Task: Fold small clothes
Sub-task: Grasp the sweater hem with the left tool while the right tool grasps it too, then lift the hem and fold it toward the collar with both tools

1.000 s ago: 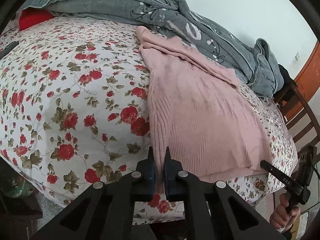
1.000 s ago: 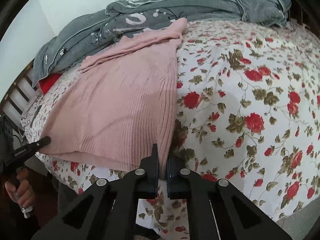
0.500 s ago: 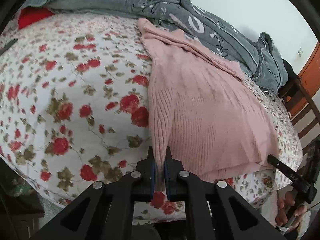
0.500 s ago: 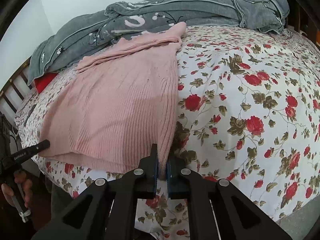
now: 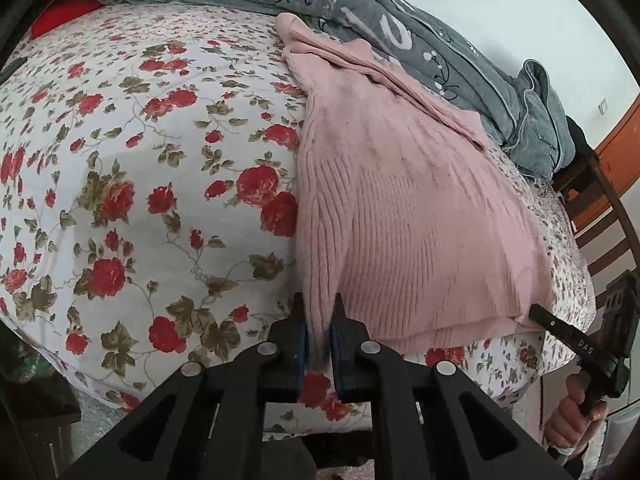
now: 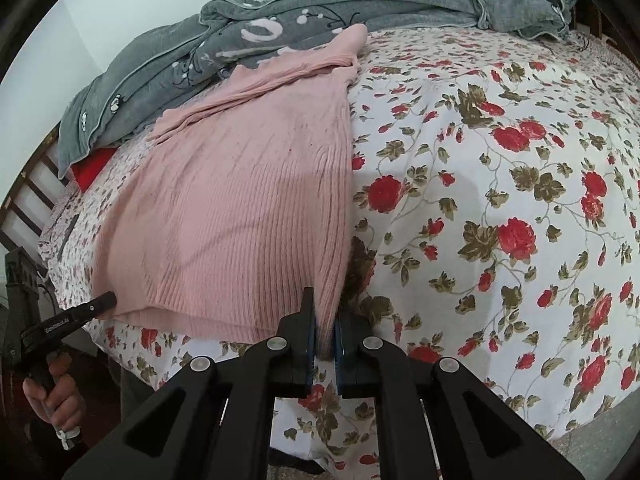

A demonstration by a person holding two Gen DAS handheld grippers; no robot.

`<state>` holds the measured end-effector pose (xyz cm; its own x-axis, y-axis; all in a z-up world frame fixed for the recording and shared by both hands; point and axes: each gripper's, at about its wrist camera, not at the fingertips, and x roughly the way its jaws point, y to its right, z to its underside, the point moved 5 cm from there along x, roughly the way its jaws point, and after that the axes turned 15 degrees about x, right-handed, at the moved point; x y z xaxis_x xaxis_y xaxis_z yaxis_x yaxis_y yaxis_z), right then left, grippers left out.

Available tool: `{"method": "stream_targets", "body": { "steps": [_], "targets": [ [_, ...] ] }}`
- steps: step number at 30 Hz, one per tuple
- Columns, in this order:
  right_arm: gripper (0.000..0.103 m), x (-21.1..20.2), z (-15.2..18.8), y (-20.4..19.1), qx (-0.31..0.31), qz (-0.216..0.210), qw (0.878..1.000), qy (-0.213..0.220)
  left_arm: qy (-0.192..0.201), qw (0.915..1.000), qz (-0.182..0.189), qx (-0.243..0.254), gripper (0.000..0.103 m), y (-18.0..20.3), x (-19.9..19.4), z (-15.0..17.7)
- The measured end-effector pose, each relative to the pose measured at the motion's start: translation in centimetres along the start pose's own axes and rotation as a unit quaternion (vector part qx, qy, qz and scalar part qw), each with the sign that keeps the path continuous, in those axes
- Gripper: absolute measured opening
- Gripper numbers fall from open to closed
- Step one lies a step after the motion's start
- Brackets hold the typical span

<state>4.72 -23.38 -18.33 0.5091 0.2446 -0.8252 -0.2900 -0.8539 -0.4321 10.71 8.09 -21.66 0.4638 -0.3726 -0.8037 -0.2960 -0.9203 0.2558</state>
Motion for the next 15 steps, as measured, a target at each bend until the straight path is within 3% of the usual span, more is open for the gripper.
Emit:
{"method": "stream_targets", "body": {
  "steps": [8,15],
  "targets": [
    [0.014,0.19,0.18,-0.21,0.001,0.0,1.0,0.007,0.003,1.0,0.0,-0.007,0.011,-0.24,0.07,-0.04],
    [0.006,-0.04,0.22,-0.55,-0.008,0.001,1.0,0.012,0.012,0.9998,0.002,-0.019,0.009,-0.36,-0.7,0.43]
  ]
}}
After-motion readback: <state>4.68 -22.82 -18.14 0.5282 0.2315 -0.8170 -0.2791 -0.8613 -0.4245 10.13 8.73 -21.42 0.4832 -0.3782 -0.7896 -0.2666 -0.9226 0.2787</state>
